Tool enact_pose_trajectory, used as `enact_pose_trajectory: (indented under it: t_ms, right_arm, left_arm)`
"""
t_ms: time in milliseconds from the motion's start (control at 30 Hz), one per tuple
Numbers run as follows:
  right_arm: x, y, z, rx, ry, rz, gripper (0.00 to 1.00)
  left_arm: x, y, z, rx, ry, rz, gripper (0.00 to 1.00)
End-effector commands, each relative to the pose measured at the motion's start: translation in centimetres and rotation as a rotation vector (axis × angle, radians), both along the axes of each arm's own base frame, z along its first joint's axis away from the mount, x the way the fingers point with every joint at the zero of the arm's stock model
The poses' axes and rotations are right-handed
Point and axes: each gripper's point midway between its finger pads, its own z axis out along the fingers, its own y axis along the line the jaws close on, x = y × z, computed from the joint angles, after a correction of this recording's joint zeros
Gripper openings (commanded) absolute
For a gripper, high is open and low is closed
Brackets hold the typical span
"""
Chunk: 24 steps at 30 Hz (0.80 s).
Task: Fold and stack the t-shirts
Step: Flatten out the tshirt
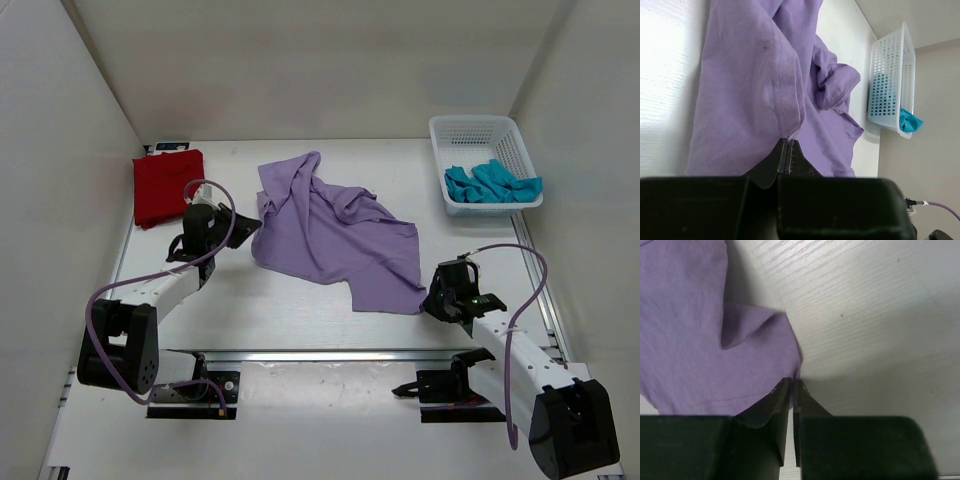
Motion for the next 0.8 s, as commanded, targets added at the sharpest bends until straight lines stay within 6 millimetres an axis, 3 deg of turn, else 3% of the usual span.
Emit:
enact_pose_trajectory:
  t_ms: [0,67,133,200,233,267,300,333,367,400,467,500,567,600,633,767]
  right_arm:
    - [-2.1,-0.4,-1.5,0.004,0.102,-0.006,0.00]
    - [-1.5,-0.4,-1.0,0.021,0.075,-0.007,0.00]
    - [0.4,-0.3,1.7,0.001,-0.011,0.006,0.00]
    - [1.7,-0.5,5.0,-0.026,-0.093,0.013,0.00]
    - [3.3,-0.1,8.3,-0.019,-0.172,0.014,0.00]
    - [4.5,-0.2,11.9,-0.039,-0.250,0.019,0.00]
    - [4.8,-0.4,13.8,-0.070,-0.291,0.032,0.00]
    - [5.7,-0.2,17.7,-0.075,-0.359,0.038,0.00]
    - [6.5,-0.5,22.5,-0.109,-0.465,0.037,0.00]
    - [6.5,-0.9,24.0,-0.172,-0.482,0.037,0.00]
    - [6.9,-0.9,32.6,-0.204,-0.658,0.028,0.00]
    - [6.8,-1.0,34.4,-0.251,-0.692,0.041,0.00]
    - [6.7,-1.2,41.2,-0.279,-0.804,0.018,0.00]
    - [6.1,-1.5,44.3,-0.301,-0.870,0.008,0.00]
    - [6.6,-1.0,45.6,-0.346,-0.897,0.029,0.00]
    - [7.9,1.6,51.7,-0.446,-1.010,0.039,0.00]
  left_arm:
    - [0.0,0.2,0.9,-0.016,-0.039,-0.005,0.00]
    - [0.1,0.3,0.9,-0.015,-0.035,0.005,0.00]
    - [0.2,0.4,0.8,-0.004,-0.030,0.007,0.00]
    - [0.4,-0.2,2.1,-0.007,-0.065,-0.006,0.00]
    - [1.0,-0.7,3.8,0.011,-0.113,-0.027,0.00]
    - [0.9,-1.3,3.8,0.026,-0.097,-0.047,0.00]
    - [1.5,-2.2,6.0,0.052,-0.138,-0.079,0.00]
    - [2.1,-2.5,8.6,0.084,-0.185,-0.098,0.00]
    - [2.8,-3.0,12.5,0.082,-0.259,-0.110,0.00]
    - [3.0,-2.4,13.6,0.113,-0.272,-0.112,0.00]
    - [3.0,-1.2,21.0,0.080,-0.405,-0.116,0.00]
    - [3.5,1.4,22.5,0.071,-0.429,-0.067,0.00]
    - [2.7,3.7,27.2,-0.037,-0.481,-0.088,0.00]
    - [3.1,5.7,27.8,-0.043,-0.483,-0.055,0.00]
    - [2.9,6.4,29.6,-0.069,-0.511,-0.054,0.00]
    - [2.8,6.2,31.8,-0.168,-0.557,-0.100,0.00]
